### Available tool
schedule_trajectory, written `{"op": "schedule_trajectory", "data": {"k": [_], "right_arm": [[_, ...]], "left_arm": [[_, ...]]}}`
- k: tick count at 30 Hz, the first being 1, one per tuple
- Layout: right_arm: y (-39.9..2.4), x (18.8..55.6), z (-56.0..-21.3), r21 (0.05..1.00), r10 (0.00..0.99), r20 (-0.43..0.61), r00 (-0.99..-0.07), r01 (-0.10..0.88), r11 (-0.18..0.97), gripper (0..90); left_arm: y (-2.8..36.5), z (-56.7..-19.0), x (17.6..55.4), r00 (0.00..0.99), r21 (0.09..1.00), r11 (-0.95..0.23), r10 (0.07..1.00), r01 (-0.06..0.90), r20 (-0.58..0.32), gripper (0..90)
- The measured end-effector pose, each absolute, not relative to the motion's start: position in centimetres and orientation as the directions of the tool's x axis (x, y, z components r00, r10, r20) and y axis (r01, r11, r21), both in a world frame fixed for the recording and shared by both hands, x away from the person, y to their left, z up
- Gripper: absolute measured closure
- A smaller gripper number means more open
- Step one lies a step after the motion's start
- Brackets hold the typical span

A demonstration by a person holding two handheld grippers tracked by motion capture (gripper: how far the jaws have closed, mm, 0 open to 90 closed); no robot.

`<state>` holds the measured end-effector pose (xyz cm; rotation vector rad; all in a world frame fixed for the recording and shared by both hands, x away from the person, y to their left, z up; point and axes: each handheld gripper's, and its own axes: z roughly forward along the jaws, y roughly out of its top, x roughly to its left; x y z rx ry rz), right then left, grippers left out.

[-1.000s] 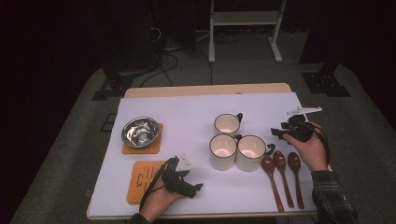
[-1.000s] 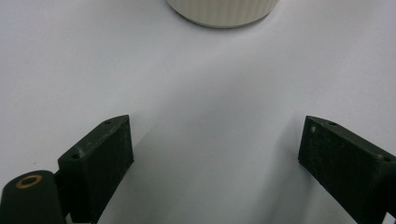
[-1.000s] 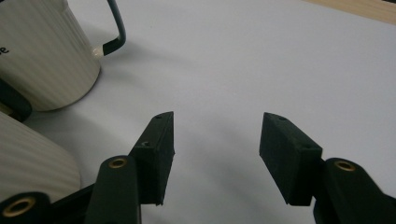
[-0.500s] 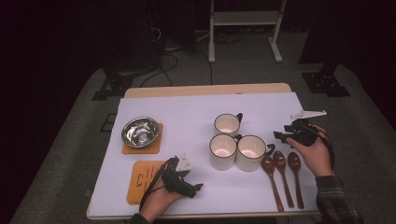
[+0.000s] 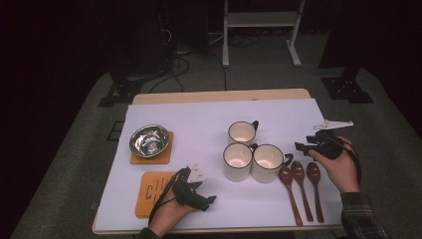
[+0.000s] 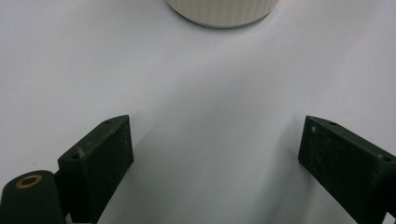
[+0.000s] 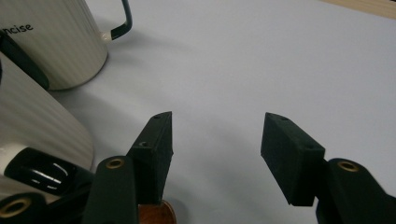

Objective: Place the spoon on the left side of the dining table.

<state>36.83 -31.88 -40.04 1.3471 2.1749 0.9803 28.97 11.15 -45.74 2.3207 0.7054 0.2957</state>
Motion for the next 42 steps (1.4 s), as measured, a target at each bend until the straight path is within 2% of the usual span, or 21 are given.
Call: {"op": "schedule_trajectory", "data": {"k": [42], "right_arm": [[-32.9,33.6,-40.1,0.738,0.894,0.024,-0.448,0.611,0.286,41.7]], "left_arm": [[11.1,-45.7,29.0,0.827,0.671,-0.621,0.561,0.405,0.021,9.0]]}}
